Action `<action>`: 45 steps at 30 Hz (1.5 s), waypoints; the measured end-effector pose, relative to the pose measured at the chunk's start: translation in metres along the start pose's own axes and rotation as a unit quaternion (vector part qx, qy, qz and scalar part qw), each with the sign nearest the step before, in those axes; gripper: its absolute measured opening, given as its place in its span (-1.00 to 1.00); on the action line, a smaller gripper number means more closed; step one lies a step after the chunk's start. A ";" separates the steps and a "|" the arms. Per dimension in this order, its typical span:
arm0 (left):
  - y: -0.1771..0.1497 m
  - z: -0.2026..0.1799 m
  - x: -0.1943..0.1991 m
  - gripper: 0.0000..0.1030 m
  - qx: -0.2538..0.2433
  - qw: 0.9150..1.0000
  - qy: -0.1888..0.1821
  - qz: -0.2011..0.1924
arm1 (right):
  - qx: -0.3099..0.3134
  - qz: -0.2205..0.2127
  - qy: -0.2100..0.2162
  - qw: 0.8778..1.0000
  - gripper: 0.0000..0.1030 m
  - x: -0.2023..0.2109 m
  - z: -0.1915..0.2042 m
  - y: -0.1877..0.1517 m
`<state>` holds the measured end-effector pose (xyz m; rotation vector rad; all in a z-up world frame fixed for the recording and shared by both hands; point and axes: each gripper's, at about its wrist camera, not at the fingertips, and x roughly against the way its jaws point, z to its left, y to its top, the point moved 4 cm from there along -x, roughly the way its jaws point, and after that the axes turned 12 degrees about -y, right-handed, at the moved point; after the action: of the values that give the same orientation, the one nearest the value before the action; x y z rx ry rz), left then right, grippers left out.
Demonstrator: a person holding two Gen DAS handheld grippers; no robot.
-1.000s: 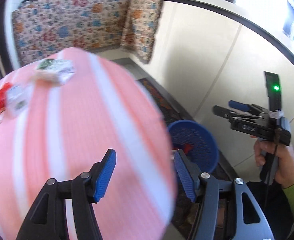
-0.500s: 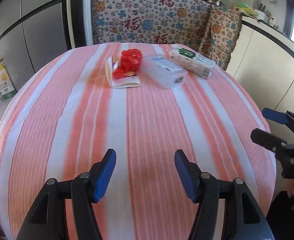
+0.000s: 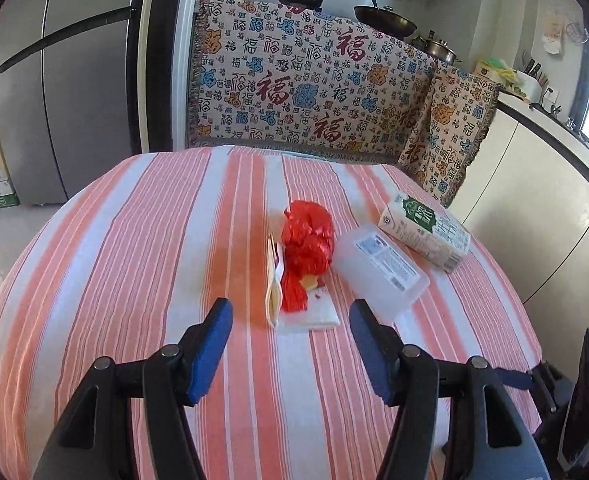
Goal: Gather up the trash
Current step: 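Return both tools to the table above the remaining trash, then grasp the floral paper wrapper with the left tool and lift it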
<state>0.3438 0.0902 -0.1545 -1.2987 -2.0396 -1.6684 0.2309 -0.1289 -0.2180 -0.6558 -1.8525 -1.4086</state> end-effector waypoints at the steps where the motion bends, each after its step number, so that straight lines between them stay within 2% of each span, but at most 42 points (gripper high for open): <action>1: 0.006 0.003 -0.009 0.20 0.003 1.000 -0.001 0.005 | 0.000 0.001 -0.001 1.000 0.98 0.000 0.000 0.000; 3: 0.011 0.010 -0.025 0.18 0.011 1.000 -0.003 0.015 | -0.001 0.001 -0.001 1.000 0.99 0.000 -0.001 0.001; 4: 0.012 0.013 -0.031 0.04 0.013 1.000 -0.004 0.020 | 0.000 0.000 -0.001 1.000 0.99 0.000 0.000 0.001; 5: 0.012 0.015 -0.037 -0.20 0.013 1.000 -0.006 0.027 | 0.000 0.000 -0.002 1.000 0.99 0.000 0.000 0.001; 6: 0.012 0.016 -0.043 -0.33 0.011 0.999 -0.009 0.036 | 0.000 0.000 -0.001 1.000 0.99 0.000 -0.001 0.000; 8: 0.009 0.017 -0.051 -0.77 0.004 0.999 -0.014 0.050 | 0.000 0.001 -0.001 1.000 0.99 0.000 -0.001 0.001; 11: 0.004 0.017 -0.050 -0.87 -0.013 0.999 -0.005 0.050 | 0.001 0.000 -0.001 1.000 0.99 0.000 -0.001 0.001; 13: 0.002 0.017 -0.039 -0.87 -0.008 0.999 -0.007 0.041 | 0.000 0.001 -0.001 1.000 0.99 0.000 -0.001 0.001; 16: -0.004 0.016 -0.015 -0.87 -0.013 0.999 0.011 0.038 | 0.001 0.000 -0.001 1.000 0.99 0.000 -0.001 0.000; 19: -0.020 0.014 0.013 -0.87 -0.009 0.999 0.023 0.045 | 0.000 0.001 -0.001 1.000 0.99 0.000 -0.001 0.001; 25: -0.073 0.002 0.056 -0.87 -0.005 0.998 0.007 0.064 | 0.000 0.000 0.000 1.000 0.99 0.000 -0.001 0.000; 28: -0.095 -0.007 0.066 -0.79 -0.013 0.998 0.005 0.063 | 0.001 0.000 0.000 1.000 0.99 0.001 -0.001 0.000; 30: -0.102 -0.012 0.068 -0.49 -0.022 0.998 0.003 0.057 | 0.001 0.000 0.000 1.000 0.99 0.001 -0.002 0.000; 32: -0.106 -0.015 0.065 0.38 -0.025 0.998 -0.005 0.057 | 0.001 0.000 0.000 1.000 0.99 0.000 -0.002 0.000; 33: -0.107 -0.018 0.064 0.45 -0.026 0.998 -0.006 0.055 | 0.001 0.000 0.000 1.000 0.99 0.001 -0.002 0.000; 37: -0.110 -0.020 0.048 0.46 -0.037 0.997 -0.013 0.070 | 0.001 0.000 0.000 1.000 0.99 0.001 -0.002 0.000; 40: -0.111 -0.015 0.031 0.46 -0.034 0.996 0.002 0.087 | 0.001 0.000 0.000 1.000 0.99 0.001 -0.002 0.000; 45: -0.110 -0.016 0.020 0.47 -0.054 0.995 0.038 0.081 | 0.001 0.000 0.001 1.000 0.99 0.001 -0.002 0.000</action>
<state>0.2472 0.0892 -0.2121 -1.3708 -1.7725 -1.7477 0.2305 -0.1310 -0.2173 -0.6538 -1.8524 -1.4062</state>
